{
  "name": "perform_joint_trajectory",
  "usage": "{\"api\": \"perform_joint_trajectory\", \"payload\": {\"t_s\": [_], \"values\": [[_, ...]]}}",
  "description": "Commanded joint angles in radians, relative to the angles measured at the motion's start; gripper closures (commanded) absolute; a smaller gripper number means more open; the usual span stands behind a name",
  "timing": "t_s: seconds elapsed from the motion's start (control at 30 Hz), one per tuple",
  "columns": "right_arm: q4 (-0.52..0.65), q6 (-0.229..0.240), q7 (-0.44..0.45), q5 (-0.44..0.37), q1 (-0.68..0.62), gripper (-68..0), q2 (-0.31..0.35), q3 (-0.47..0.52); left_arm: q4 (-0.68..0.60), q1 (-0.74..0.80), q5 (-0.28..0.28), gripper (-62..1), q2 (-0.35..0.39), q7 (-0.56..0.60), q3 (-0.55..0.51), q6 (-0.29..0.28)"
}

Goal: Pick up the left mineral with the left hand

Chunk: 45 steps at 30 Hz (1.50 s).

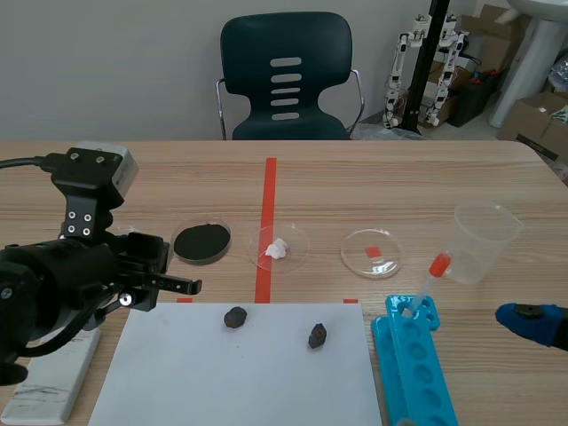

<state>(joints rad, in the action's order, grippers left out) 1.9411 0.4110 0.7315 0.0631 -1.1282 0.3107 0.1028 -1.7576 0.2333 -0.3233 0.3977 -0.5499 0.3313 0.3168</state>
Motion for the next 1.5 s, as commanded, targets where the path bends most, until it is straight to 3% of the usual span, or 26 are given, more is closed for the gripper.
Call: {"api": "perform_joint_trajectory", "payload": {"t_s": [0.0, 0.17, 0.23, 0.27, 0.3, 0.6, 1.47], "values": [[0.009, 0.001, 0.013, -0.010, -0.002, -63.8, 0.000, 0.003, -0.043, 0.051, 0.001, -11.6, 0.024, 0.101, -0.024, -0.029], [0.009, 0.001, 0.013, -0.010, -0.002, -63.8, 0.000, 0.003, -0.151, 0.224, 0.002, -11.6, 0.084, 0.379, -0.098, -0.203], [0.009, 0.001, 0.013, -0.010, -0.002, -63.8, 0.000, 0.003, -0.169, 0.288, 0.002, -11.6, 0.091, 0.418, -0.116, -0.235], [0.009, 0.001, 0.013, -0.010, -0.002, -63.8, 0.000, 0.003, -0.208, 0.323, 0.014, -11.6, 0.101, 0.491, -0.158, -0.293], [0.009, 0.001, 0.013, -0.010, -0.002, -63.8, 0.000, 0.003, -0.225, 0.355, 0.032, -11.6, 0.102, 0.518, -0.176, -0.315], [0.009, 0.001, 0.013, -0.010, -0.002, -63.8, 0.000, 0.003, -0.343, 0.617, 0.067, -11.6, 0.102, 0.714, -0.318, -0.419], [0.009, 0.001, 0.013, -0.010, -0.002, -63.8, 0.000, 0.003, -0.346, 0.658, 0.084, -11.6, 0.102, 0.736, -0.334, -0.437]]}}
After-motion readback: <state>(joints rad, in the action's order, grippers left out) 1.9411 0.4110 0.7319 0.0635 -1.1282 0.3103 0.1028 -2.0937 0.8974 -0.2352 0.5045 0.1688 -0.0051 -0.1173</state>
